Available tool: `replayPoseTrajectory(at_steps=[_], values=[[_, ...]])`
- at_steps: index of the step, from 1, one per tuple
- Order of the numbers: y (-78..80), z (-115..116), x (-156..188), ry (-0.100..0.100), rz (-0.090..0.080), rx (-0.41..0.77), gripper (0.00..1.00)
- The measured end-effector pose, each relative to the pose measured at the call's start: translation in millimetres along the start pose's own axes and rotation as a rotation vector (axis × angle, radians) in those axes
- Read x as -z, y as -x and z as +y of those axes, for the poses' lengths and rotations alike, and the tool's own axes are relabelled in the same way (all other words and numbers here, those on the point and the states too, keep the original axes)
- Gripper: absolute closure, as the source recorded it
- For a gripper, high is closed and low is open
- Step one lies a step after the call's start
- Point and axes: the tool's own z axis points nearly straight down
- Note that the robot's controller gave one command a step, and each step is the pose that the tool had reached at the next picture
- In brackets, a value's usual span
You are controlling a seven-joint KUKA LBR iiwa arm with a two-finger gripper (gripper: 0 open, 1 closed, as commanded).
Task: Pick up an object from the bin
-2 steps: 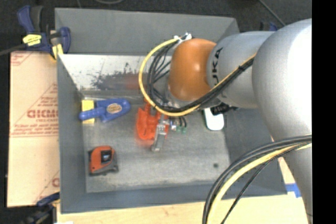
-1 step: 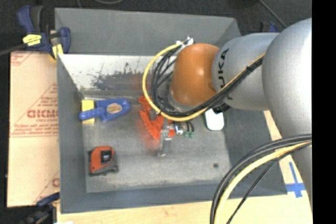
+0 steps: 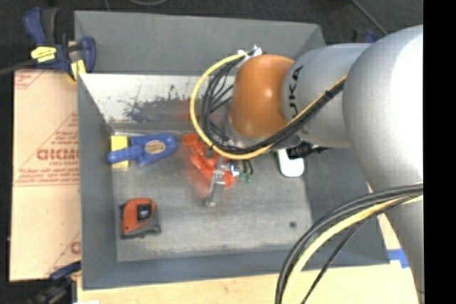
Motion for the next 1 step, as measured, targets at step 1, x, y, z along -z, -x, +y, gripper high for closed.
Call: replayPoseTrajectory(at_steps=[1], values=[[18.8,-25.3,-6.9,-0.001,-0.005,0.254,1.0]])
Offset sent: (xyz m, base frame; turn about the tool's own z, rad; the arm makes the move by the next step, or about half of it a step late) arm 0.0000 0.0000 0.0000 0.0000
